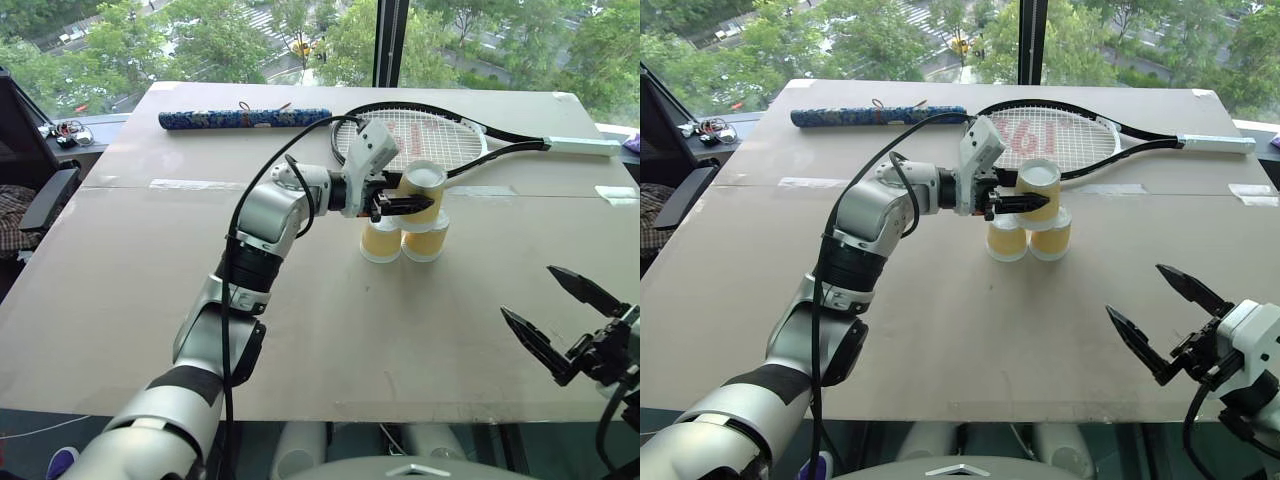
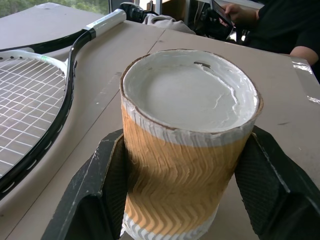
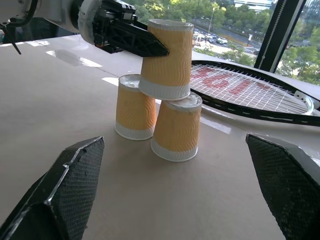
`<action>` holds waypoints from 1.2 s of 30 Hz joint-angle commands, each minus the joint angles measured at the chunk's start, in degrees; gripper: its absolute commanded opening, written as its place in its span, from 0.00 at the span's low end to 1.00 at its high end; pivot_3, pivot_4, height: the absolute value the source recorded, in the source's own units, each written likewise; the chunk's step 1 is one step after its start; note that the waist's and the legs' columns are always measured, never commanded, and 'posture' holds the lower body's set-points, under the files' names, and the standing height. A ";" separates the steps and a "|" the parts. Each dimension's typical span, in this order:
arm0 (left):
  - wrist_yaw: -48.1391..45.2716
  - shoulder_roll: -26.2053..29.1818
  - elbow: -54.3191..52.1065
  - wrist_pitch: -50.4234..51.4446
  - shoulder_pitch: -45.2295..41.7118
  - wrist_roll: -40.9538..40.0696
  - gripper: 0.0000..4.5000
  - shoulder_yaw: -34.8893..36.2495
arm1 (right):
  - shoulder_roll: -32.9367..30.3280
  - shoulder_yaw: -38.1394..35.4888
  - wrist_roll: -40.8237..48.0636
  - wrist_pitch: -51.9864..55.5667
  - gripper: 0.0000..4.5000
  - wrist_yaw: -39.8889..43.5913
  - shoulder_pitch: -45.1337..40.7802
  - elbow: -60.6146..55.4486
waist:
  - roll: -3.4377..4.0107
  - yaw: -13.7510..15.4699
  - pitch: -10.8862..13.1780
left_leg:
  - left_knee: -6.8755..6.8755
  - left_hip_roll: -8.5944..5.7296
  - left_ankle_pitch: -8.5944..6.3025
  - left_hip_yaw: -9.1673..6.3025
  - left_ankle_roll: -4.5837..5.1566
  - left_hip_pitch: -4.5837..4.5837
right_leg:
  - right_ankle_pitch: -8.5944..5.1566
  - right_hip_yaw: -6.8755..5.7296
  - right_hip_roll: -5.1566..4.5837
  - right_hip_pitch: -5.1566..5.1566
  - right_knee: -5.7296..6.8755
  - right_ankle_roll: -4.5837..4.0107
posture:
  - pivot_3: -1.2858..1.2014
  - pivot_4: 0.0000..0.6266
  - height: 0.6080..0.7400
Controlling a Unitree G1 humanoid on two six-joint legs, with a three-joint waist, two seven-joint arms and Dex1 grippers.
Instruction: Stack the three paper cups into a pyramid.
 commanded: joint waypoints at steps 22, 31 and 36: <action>2.96 4.53 -13.83 7.70 3.28 -7.96 0.98 10.79 | -1.49 0.79 -0.09 0.77 1.00 2.02 -0.84 0.52 | 0.03 -0.28 0.00 | -0.05 0.03 0.01 0.00 0.00 -0.02 | 0.00 0.03 -0.20 0.00 0.00 0.00 | 0.52 0.24 1.00; 6.21 18.42 -38.77 14.53 35.91 -17.01 0.98 29.85 | -5.74 1.47 -3.95 -0.53 1.00 8.09 -6.35 11.91 | 0.30 -0.01 -0.02 | -0.14 0.39 0.01 -0.07 -0.01 0.18 | -0.01 0.05 -0.21 0.04 -0.10 0.01 | 0.52 0.24 1.00; 7.29 14.01 -48.75 5.74 64.55 -16.51 0.98 39.86 | -9.02 1.53 -4.07 -0.05 1.00 12.09 -10.58 19.38 | 0.24 0.22 0.03 | -0.14 0.42 -0.12 0.26 0.22 0.34 | -0.05 0.20 -0.46 0.20 -0.11 0.08 | 0.52 0.24 1.00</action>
